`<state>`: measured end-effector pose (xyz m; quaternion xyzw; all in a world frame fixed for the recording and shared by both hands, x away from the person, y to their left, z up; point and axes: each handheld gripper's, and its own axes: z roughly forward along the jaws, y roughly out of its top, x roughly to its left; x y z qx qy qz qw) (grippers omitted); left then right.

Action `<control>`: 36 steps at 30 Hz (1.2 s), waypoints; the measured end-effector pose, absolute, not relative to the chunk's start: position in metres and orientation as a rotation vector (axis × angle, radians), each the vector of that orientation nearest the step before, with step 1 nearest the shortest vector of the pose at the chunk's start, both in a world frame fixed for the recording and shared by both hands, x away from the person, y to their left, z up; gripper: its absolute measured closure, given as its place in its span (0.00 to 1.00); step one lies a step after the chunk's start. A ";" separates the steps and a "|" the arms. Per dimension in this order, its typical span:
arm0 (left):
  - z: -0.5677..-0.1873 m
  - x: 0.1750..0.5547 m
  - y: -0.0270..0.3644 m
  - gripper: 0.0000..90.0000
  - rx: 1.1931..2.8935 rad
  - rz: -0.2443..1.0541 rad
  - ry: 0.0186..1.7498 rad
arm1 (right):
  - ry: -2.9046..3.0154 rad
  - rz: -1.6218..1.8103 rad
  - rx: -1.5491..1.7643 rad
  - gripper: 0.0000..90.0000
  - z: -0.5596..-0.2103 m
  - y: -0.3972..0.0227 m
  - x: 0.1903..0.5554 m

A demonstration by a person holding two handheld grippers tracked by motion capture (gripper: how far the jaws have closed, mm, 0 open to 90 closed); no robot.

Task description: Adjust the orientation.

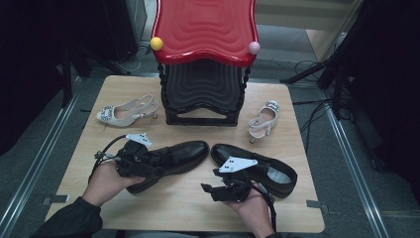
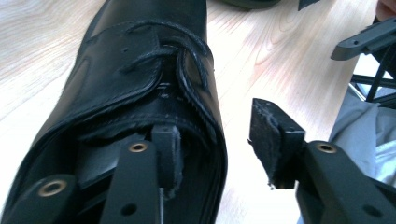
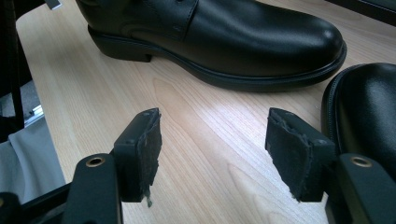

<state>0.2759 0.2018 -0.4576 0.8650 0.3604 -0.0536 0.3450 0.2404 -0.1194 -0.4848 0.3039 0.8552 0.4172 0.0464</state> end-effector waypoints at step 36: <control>-0.436 0.256 0.293 1.00 2.157 0.030 1.112 | 2.647 1.357 0.896 0.53 -0.485 -0.089 0.262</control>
